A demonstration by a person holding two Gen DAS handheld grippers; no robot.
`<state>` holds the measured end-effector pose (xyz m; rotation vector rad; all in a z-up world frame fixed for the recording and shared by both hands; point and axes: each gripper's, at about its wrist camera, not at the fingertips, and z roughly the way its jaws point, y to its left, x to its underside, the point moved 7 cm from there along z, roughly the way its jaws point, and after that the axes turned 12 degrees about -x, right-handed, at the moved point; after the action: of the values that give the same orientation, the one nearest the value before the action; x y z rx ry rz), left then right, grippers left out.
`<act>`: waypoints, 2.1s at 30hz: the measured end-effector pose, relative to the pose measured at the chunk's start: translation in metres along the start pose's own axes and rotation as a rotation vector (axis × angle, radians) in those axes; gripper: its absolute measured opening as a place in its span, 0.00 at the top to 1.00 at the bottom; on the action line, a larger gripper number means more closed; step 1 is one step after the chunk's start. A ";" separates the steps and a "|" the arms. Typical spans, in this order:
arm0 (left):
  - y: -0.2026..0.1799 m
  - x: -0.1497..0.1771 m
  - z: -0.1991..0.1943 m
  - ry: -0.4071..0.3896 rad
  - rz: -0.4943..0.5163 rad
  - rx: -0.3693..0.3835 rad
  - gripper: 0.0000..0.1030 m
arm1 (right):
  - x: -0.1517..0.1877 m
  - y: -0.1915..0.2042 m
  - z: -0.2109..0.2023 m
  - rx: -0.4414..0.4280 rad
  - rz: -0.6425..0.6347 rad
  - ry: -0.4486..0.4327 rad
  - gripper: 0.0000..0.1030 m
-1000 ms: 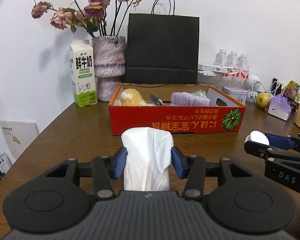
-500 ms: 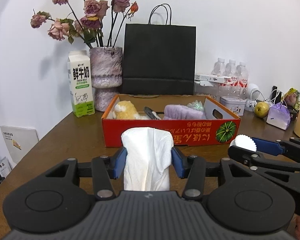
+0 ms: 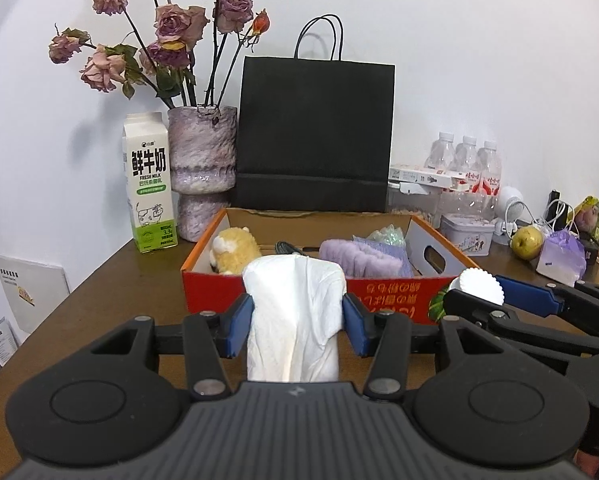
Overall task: Organize objects
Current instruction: 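Carry the white pouch and white cap with both tools over the red box, then open both tools to drop the pouch and cap into the box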
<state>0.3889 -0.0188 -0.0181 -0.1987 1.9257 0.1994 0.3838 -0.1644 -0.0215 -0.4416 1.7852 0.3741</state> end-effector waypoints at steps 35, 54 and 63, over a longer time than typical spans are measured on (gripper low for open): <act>-0.026 -0.060 0.123 -0.045 -0.015 0.002 0.51 | -0.041 -0.059 0.119 0.023 0.036 -0.044 0.62; -0.027 -0.079 0.173 -0.058 -0.009 -0.011 0.12 | -0.039 -0.088 0.166 0.069 0.058 0.023 0.46; -0.015 -0.078 0.179 -0.021 -0.043 -0.037 0.00 | -0.038 -0.097 0.160 0.105 0.096 0.034 0.00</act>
<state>0.5820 0.0119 -0.0085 -0.2621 1.8956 0.2079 0.5751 -0.1701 -0.0269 -0.2911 1.8543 0.3395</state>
